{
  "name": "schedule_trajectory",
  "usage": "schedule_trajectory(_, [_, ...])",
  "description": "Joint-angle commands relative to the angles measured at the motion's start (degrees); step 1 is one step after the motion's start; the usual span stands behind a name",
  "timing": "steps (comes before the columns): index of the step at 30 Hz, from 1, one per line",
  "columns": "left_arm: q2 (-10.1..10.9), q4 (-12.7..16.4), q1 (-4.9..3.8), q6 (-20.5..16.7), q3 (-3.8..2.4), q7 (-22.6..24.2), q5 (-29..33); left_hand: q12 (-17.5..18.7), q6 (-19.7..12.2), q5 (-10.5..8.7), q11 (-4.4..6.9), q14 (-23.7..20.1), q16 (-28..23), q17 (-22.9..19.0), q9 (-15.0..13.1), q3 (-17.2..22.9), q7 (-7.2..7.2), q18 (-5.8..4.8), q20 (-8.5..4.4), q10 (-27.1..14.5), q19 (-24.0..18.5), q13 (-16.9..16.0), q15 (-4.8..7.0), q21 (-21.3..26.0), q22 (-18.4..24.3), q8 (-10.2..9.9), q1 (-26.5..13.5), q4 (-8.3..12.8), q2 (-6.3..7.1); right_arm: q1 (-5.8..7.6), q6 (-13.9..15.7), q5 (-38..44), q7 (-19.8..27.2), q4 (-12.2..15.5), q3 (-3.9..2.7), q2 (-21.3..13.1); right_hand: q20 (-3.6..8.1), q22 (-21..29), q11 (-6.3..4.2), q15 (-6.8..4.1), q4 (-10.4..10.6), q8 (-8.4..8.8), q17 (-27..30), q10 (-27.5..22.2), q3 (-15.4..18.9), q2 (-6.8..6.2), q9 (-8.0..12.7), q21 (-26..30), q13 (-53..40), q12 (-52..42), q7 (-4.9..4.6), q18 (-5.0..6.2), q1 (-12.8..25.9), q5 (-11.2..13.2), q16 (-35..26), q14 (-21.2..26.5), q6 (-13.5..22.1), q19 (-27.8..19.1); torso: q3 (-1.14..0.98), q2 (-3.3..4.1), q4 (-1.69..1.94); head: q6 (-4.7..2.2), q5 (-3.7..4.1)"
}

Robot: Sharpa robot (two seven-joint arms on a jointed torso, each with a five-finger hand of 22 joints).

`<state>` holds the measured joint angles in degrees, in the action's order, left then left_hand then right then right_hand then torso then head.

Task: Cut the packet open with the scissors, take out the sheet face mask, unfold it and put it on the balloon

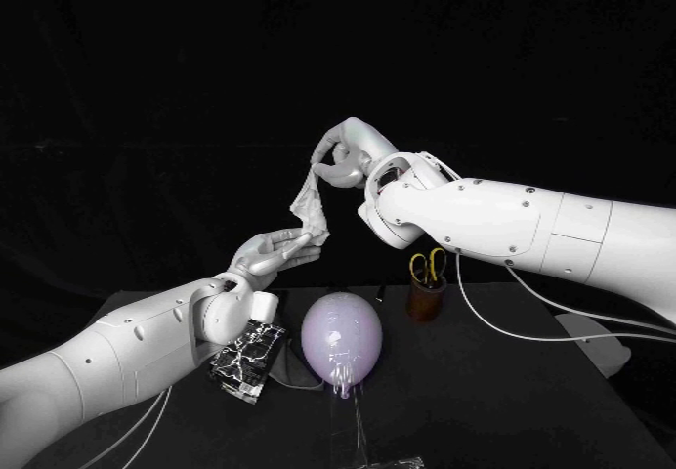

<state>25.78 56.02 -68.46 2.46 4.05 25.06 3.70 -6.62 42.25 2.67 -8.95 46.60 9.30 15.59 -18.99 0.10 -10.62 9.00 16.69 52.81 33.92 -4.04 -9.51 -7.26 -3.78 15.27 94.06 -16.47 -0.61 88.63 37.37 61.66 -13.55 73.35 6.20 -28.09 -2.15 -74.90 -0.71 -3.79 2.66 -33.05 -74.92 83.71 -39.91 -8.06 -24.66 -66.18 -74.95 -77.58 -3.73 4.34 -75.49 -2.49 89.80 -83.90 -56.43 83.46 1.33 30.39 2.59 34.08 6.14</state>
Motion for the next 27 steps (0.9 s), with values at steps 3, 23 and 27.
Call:
schedule_trajectory(3, [-0.27, -0.18, -0.04, 1.37, -0.10, 1.04, 2.79, -0.34, 2.76, 0.09, -0.64, 0.38, 0.37, 0.23, -0.04, 0.60, 0.16, 1.00, -0.05, 1.49, 1.14, -0.04, 0.37, -0.60, -0.15, 1.15, -0.94, -0.34, -3.21, 0.03, -0.40, 0.36, 0.10, 0.29, -0.06, -0.24, 0.07, -9.82, 0.01, -0.25, -0.30, -0.16, -15.08, 0.41, 0.05, 0.51, -0.54, 0.19, -5.02, 0.13, 0.12, -0.35, 0.13, -0.36, 0.20, -6.10, -0.41, 0.22, 0.04, 0.00, 0.04, -0.05, -0.06])
schedule_trajectory(23, [-0.26, -0.57, -0.05, -4.52, -0.09, 0.76, 3.79, -0.73, 8.82, 0.16, 0.67, 6.17, 2.51, 2.46, -0.51, 10.04, 3.72, 1.73, -0.98, 9.96, 6.44, 0.18, 1.41, -2.79, -0.63, 4.12, 2.56, -0.29, -9.10, 0.03, 0.06, 0.45, 0.10, 1.46, -0.06, -1.52, 0.07, -9.82, 0.01, -0.25, -0.30, -0.16, -15.08, 0.41, 0.05, 0.51, -0.54, 0.19, -5.02, 0.13, 0.12, -0.35, 0.13, -0.36, 0.20, -6.10, -0.41, 0.22, 0.04, 0.00, 0.02, 0.02, -0.35])
schedule_trajectory(27, [-0.23, -0.58, -0.05, -5.23, -0.09, 0.62, 3.80, 0.02, 8.90, 0.17, 0.73, 6.42, 2.27, 2.83, -0.95, 12.93, 3.86, 1.72, -1.05, 10.59, 6.64, 0.24, 1.46, -2.81, -0.49, 4.58, 1.97, -0.31, -7.89, 0.03, 0.16, 0.46, 0.11, 1.69, -0.06, -1.77, 0.07, -9.82, 0.01, -0.25, -0.30, -0.16, -15.08, 0.41, 0.05, 0.51, -0.54, 0.19, -5.02, 0.13, 0.12, -0.35, 0.13, -0.36, 0.20, -6.10, -0.41, 0.22, 0.04, 0.02, 0.01, 0.05, -0.37])
